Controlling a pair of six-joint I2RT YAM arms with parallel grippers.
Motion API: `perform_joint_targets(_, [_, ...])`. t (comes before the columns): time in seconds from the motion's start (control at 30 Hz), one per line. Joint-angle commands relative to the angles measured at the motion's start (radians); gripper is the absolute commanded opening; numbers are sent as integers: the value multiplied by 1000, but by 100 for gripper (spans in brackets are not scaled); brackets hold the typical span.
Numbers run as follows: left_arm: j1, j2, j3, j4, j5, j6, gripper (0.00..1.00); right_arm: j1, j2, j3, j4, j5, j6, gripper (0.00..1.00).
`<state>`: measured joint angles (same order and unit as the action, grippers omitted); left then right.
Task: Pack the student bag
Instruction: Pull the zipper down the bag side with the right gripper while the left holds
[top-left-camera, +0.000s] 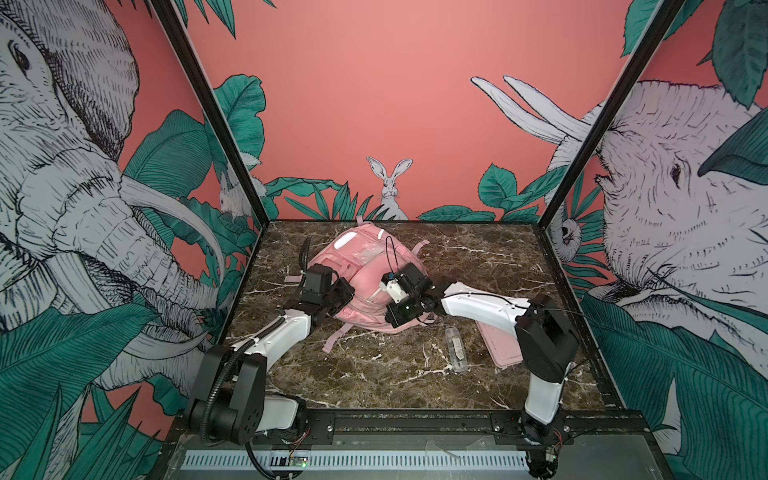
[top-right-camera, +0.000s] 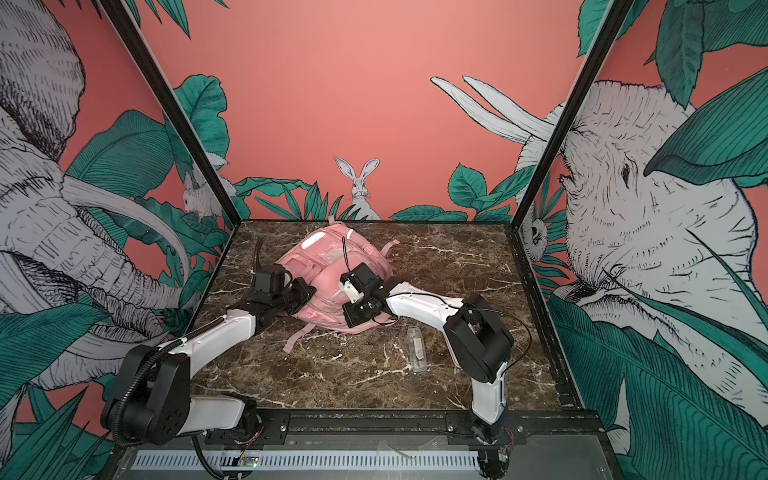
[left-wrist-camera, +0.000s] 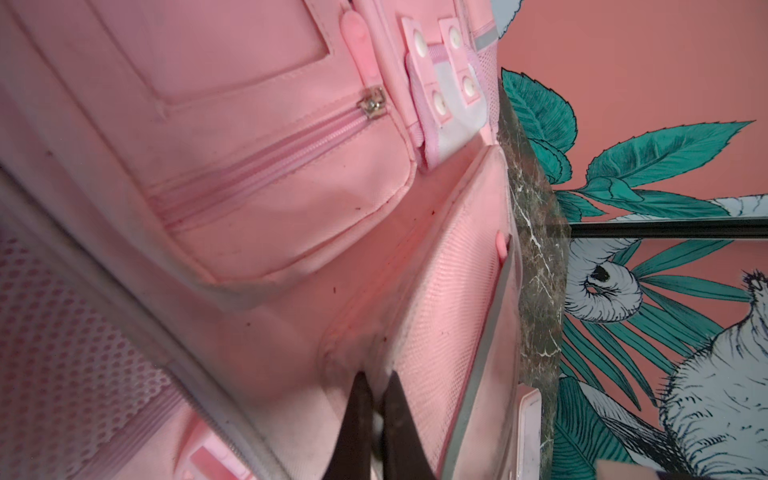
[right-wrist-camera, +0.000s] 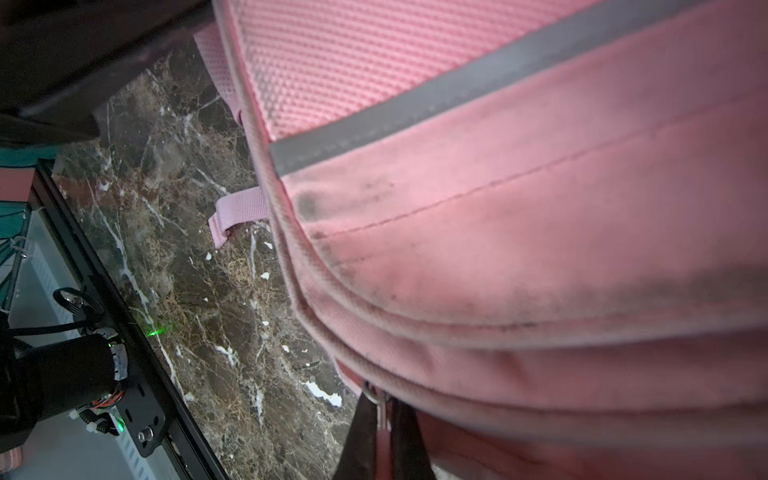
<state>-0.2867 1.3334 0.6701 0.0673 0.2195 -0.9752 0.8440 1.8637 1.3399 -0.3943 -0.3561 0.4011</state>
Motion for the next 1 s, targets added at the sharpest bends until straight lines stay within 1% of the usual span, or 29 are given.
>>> perform_joint_targets(0.0, [-16, -49, -23, 73, -43, -66, 0, 15, 5, 19, 65, -11, 41, 0])
perform_joint_targets(0.2, [-41, -40, -15, 90, -52, -90, 0, 67, 86, 97, 81, -62, 65, 0])
perform_joint_targets(0.33, [-51, -35, -12, 95, -55, -95, 0, 90, 131, 147, 85, -75, 76, 0])
perform_joint_targets(0.53, [-60, -19, 3, 93, -48, -87, 0, 89, 153, 157, 142, -91, 121, 0])
perform_joint_targets(0.63, [-60, -10, 21, 69, -38, -67, 0, 83, 146, 142, 141, -69, 124, 0])
perform_joint_targets(0.67, [-60, -8, 31, 54, -38, -49, 3, 76, 137, 132, 142, -64, 124, 0])
perform_joint_targets(0.73, [-60, 4, 69, -5, -38, 3, 20, 57, 107, 88, 160, -64, 129, 0])
perform_joint_targets(0.83, [-54, 23, 125, -83, -13, 92, 37, 22, 58, 27, 171, -62, 129, 0])
perform_joint_targets(0.9, [-55, 34, 159, -150, -13, 151, 44, -1, 27, -6, 163, -55, 118, 0])
perform_joint_targets(0.97, [-52, 40, 184, -200, -14, 198, 47, -23, -2, -52, 162, -49, 107, 0])
